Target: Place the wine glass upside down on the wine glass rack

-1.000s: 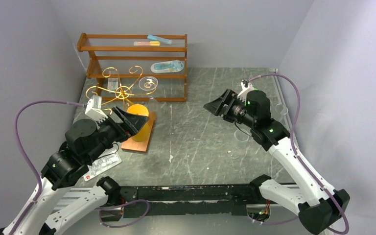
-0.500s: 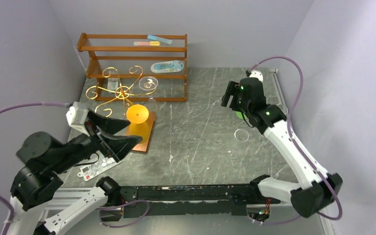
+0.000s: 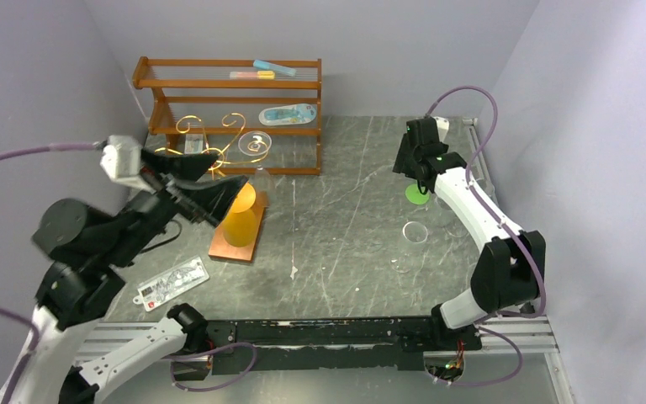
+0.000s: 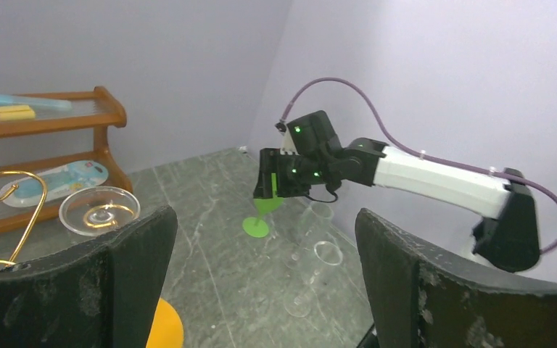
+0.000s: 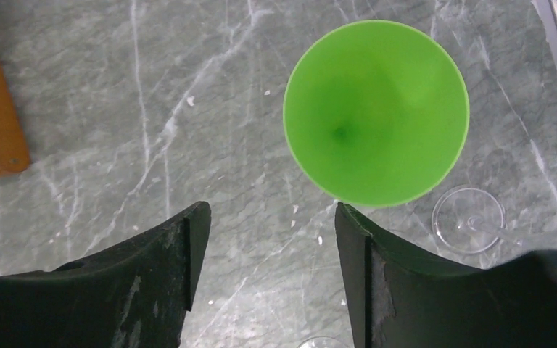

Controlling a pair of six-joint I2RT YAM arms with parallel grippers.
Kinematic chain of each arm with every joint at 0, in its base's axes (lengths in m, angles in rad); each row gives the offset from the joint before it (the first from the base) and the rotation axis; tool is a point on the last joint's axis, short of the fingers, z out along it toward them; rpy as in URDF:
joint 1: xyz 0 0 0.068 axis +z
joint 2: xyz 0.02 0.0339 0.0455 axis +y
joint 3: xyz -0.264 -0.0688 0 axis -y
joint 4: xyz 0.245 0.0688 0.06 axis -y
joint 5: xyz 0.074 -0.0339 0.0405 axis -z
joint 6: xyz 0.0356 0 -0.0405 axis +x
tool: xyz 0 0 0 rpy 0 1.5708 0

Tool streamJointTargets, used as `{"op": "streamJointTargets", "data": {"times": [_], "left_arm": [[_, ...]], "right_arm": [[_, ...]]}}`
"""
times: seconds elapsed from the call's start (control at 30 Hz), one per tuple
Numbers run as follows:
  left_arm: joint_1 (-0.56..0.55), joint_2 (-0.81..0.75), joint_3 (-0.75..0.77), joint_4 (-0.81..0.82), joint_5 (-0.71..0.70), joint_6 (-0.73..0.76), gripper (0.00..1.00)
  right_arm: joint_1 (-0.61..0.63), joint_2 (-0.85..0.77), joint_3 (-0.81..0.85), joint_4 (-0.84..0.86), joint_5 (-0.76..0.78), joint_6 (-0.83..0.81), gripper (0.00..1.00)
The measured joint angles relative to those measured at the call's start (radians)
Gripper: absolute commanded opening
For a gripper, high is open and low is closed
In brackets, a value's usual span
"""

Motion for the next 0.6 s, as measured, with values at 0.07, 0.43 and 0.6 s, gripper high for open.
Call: {"op": "streamJointTargets", "data": {"times": [0.07,0.43,0.6], "left_arm": [[0.000,0.051,0.000,0.014,-0.023,-0.001,0.96],[0.000,0.219,0.007,0.030,-0.052,-0.002,0.96],[0.000,0.182,0.007,0.062,-0.053,0.000,0.96]], "right_arm": [[-0.005,0.027,0.003,0.006,0.003,-0.014,0.61],[-0.010,0.078,0.081,0.000,-0.067,-0.059,0.63],[-0.010,0.017,0.089,0.017,-0.090,-0.062,0.69]]}}
